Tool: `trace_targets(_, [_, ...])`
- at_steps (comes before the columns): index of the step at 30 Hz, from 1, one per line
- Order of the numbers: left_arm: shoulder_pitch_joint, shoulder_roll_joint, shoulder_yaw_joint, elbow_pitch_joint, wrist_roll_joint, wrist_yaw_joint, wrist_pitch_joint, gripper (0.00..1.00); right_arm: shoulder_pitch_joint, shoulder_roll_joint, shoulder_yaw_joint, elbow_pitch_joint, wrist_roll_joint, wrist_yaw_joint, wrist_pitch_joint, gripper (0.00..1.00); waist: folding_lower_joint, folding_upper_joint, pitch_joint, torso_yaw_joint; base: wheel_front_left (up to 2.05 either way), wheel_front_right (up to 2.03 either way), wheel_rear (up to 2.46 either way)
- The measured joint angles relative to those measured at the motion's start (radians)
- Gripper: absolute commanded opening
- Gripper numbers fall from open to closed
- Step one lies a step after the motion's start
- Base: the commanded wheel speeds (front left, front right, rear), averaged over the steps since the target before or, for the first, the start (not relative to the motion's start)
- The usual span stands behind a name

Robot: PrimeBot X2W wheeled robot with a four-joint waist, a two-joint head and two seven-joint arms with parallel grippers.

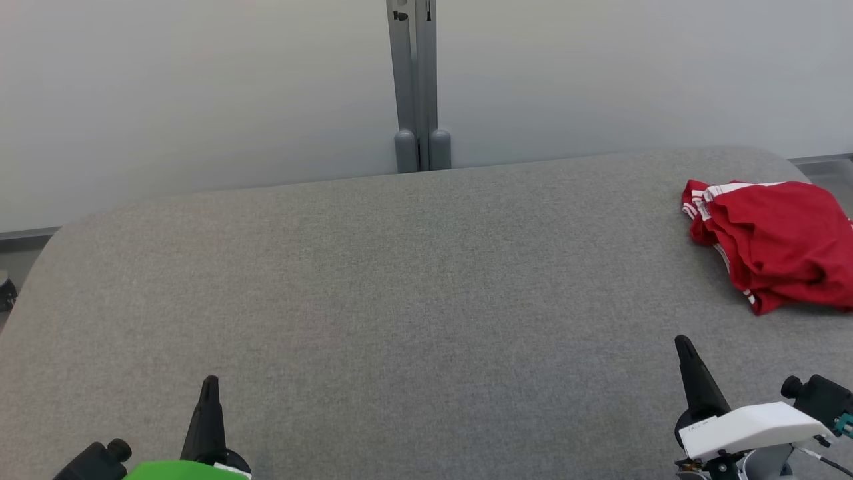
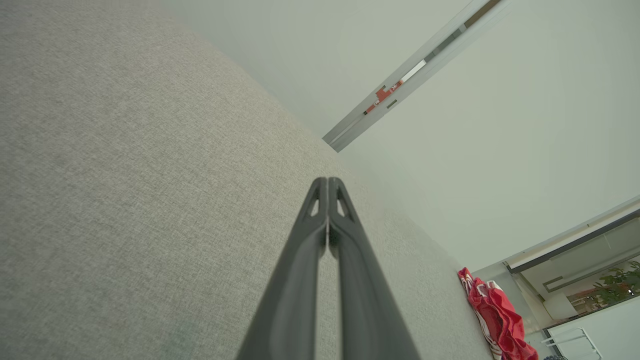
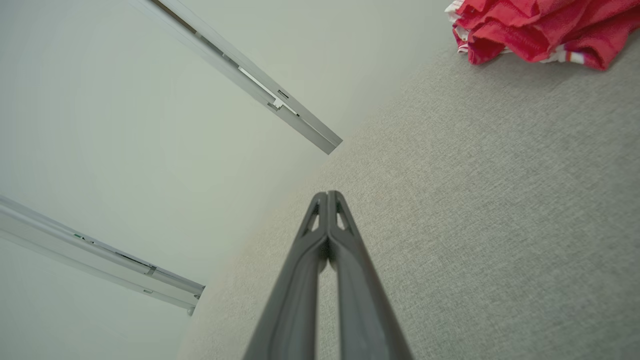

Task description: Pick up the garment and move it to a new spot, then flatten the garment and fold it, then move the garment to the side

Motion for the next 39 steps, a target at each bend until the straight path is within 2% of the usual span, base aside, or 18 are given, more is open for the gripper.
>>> trace_targets(39, [-0.123, 0.021, 0.045, 0.064, -0.43, -0.043, 0.089, 0.0, -0.091, 0.014, -0.053, 0.033, 0.405, 0.0, 0.088, 0.0, 0.0, 0.0, 0.043, 0.009, 0.0, 0.0, 0.0])
